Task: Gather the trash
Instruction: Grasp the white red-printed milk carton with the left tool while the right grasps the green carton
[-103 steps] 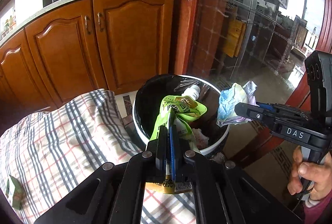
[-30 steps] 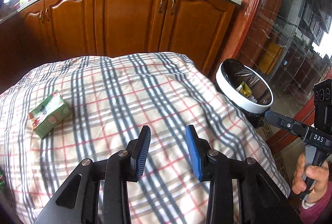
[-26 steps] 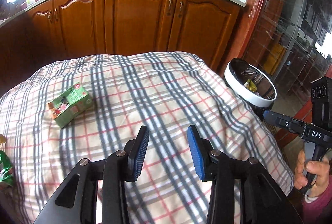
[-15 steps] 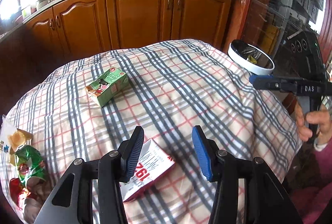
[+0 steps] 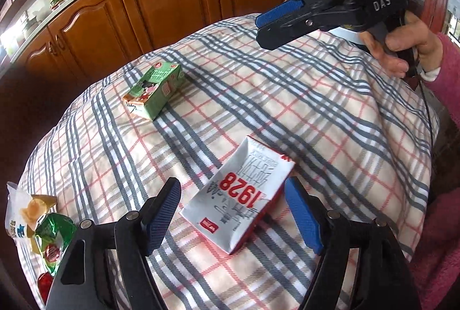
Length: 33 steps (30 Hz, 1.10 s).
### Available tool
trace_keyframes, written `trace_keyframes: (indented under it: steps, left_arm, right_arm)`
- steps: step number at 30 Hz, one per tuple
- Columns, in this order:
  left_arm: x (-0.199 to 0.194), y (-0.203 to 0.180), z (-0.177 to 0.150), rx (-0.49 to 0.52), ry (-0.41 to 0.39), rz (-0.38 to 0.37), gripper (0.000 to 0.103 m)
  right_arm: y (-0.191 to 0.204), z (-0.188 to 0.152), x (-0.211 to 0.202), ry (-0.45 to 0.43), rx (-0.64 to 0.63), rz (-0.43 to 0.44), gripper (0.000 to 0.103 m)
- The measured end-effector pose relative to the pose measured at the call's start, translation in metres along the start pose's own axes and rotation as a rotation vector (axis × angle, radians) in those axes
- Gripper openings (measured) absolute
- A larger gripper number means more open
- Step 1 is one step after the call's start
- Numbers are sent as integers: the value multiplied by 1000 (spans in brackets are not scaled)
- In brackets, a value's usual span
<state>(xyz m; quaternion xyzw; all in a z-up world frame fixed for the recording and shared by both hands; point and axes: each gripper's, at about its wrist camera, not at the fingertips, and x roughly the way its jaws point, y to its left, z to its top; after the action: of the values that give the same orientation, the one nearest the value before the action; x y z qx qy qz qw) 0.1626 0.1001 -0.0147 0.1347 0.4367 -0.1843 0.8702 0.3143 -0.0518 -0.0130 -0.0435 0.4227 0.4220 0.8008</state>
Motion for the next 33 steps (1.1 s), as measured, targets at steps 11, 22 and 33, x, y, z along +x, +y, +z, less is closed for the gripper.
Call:
trace_keyframes:
  steps: [11,22,33]
  left_arm:
    - [19,5,-2,-34,-2,-33,49]
    - [-20,53,-40,-496,-129,-31,45]
    - [-23,62,-54,-651,-155,-32,46]
  right_arm:
    - [2,6,25,19,-18,40,81]
    - [21,74,93,179,-478,-8,81]
    - [15,86,171,372,-611,-60,67]
